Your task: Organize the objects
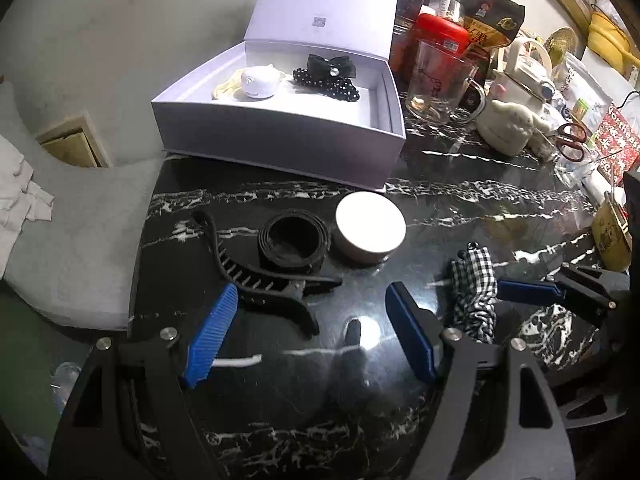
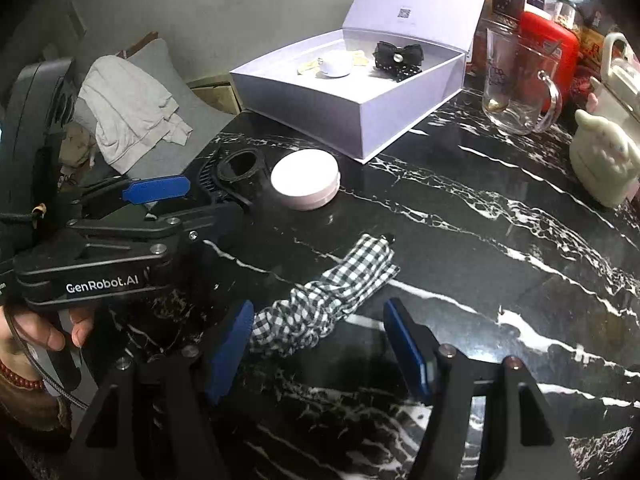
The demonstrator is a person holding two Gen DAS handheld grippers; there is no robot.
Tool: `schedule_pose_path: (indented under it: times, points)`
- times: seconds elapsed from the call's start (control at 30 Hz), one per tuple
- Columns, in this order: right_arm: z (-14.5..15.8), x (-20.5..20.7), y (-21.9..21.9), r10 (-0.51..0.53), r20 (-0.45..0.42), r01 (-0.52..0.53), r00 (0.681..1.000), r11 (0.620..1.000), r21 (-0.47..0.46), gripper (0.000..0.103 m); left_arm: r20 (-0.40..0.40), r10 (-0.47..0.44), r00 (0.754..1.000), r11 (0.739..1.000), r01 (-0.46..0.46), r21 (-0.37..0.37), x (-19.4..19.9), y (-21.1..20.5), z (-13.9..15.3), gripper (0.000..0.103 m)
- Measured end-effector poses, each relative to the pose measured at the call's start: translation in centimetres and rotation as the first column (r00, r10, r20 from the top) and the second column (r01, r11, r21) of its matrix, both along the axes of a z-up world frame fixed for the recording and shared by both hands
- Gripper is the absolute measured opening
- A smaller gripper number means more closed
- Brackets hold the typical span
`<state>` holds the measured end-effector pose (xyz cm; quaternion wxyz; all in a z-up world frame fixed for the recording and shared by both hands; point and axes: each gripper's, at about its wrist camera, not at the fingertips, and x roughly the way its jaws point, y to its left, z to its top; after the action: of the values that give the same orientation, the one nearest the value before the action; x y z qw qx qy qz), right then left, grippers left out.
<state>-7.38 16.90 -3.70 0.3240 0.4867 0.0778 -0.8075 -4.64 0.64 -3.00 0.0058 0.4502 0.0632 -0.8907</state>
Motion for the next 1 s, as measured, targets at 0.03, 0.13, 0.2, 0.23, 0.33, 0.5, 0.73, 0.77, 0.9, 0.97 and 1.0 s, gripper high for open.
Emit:
schedule_pose_path:
  times: [0.03,0.13,0.2,0.23,0.33,0.5,0.73,0.77,0.9,0.97,1.0]
  points:
    - [-0.1,-0.1,0.0,-0.003,0.002,0.003,1.000,1.000,0.000,0.069,0.000,-0.007,1.000,1.000,0.007,-0.003,-0.3,0.1,-0.1,0.076]
    - [-0.3,-0.4,0.2,-0.008,0.006,0.008,1.000,1.000,0.003,0.068,-0.002,-0.015,1.000,0.999,0.014,-0.030,-0.7,0.4,-0.3,0.076]
    - [-0.3,-0.4,0.4,-0.008,0.003,0.008,1.000,1.000,0.006,0.068,0.003,-0.031,1.000,0.998,0.031,-0.046,-0.8,0.7,-0.5,0.076]
    - [-0.4,-0.5,0.4,-0.010,0.001,0.010,1.000,1.000,0.009,0.068,0.005,-0.039,0.999,0.998,0.039,-0.054,-0.8,0.8,-0.6,0.076]
    - [-0.4,-0.8,0.9,-0.034,-0.002,0.034,0.999,0.999,0.012,0.068,0.004,-0.058,0.998,0.998,0.058,-0.020,-0.5,0.4,-0.9,0.066]
    - [-0.8,-1.1,1.3,-0.061,0.017,0.061,0.998,0.998,0.013,0.068,0.030,-0.043,0.999,0.996,0.040,0.083,0.4,-1.7,-1.7,0.052]
    - [-0.9,-1.3,1.3,-0.065,0.002,0.065,0.998,0.997,0.028,0.068,0.047,-0.003,0.999,1.000,0.001,0.025,1.6,-2.1,-1.6,0.053]
    - [-0.9,-1.2,1.2,-0.065,0.001,0.065,0.998,0.998,0.027,0.068,0.041,-0.011,0.999,0.999,0.009,0.045,1.7,-2.0,-1.5,0.053]
    - [-0.9,-1.4,1.4,-0.067,0.001,0.067,0.998,0.998,0.021,0.068,0.032,-0.038,0.999,0.995,0.034,0.092,1.0,-1.2,-0.9,0.054]
    - [-0.9,-1.5,1.6,-0.072,0.002,0.072,0.997,0.997,0.017,0.068,0.037,-0.026,0.999,0.996,0.023,0.082,0.2,-0.8,-0.8,0.057]
    - [-0.9,-1.5,1.7,-0.079,0.002,0.079,0.997,0.997,0.017,0.068,0.040,-0.018,0.999,0.997,0.014,0.077,0.0,-0.6,-0.7,0.059]
